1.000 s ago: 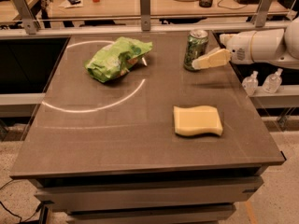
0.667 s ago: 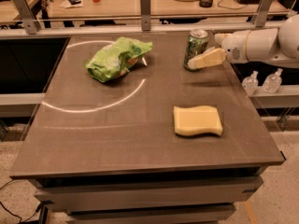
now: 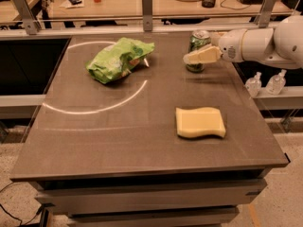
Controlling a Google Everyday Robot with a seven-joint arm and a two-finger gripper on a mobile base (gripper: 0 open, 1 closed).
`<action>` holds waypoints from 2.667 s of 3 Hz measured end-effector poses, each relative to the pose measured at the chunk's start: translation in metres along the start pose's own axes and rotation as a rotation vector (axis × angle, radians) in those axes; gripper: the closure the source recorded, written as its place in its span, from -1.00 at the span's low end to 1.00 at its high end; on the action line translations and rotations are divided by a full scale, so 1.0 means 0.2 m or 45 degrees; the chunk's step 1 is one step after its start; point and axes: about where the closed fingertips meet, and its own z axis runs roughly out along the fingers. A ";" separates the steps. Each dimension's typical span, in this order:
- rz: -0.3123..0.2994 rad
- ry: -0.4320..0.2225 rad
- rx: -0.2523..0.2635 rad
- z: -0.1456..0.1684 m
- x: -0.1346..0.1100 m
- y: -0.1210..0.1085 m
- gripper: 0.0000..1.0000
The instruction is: Move green can near sponge
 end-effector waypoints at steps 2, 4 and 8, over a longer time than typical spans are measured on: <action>-0.032 -0.024 0.001 0.03 -0.06 0.00 0.28; -0.018 0.040 -0.018 -0.17 -0.14 0.09 1.00; 0.160 -0.104 -0.143 -0.56 -0.09 0.49 1.00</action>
Offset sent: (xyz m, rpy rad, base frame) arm 0.0075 0.0042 0.0155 0.0021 -0.0443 0.0021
